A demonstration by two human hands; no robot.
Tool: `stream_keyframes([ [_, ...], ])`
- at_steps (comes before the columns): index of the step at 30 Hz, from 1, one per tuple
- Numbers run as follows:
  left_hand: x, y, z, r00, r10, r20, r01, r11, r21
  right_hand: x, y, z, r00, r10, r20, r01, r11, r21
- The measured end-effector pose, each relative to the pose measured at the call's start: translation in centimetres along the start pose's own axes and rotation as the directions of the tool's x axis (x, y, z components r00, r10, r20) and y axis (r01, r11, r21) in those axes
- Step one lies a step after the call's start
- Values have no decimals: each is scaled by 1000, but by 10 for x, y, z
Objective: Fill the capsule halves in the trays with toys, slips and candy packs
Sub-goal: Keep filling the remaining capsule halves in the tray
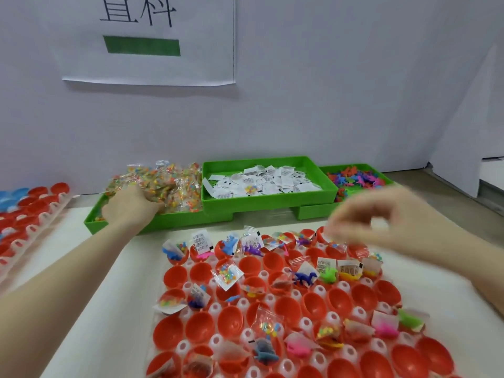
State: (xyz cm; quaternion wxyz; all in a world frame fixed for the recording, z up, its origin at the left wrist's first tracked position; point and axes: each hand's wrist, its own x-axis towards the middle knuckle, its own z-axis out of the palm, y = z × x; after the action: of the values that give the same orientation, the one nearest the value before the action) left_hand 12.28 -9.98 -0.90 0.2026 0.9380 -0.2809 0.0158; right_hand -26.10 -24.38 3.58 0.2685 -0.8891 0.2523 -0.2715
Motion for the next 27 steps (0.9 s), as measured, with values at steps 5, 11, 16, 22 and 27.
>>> stream_keyframes([
  [5,-6,-3,5,975,136,-178,-115,986,121,87,41,25,869,362,-337,-420,900,-116],
  [11,-6,-16,4,895,276,-350,-220,957,190,106,81,50,816,575,-60,-554,747,-367],
  [16,-5,-24,0,873,280,-399,-274,959,72,105,79,54,832,492,-256,-554,765,-329],
  [22,-5,-23,0,919,113,-379,-200,959,-199,104,79,51,736,378,-562,-581,778,-238],
  [27,-9,-23,1,915,96,-391,-226,926,-302,121,58,44,802,353,-482,-406,914,-7],
])
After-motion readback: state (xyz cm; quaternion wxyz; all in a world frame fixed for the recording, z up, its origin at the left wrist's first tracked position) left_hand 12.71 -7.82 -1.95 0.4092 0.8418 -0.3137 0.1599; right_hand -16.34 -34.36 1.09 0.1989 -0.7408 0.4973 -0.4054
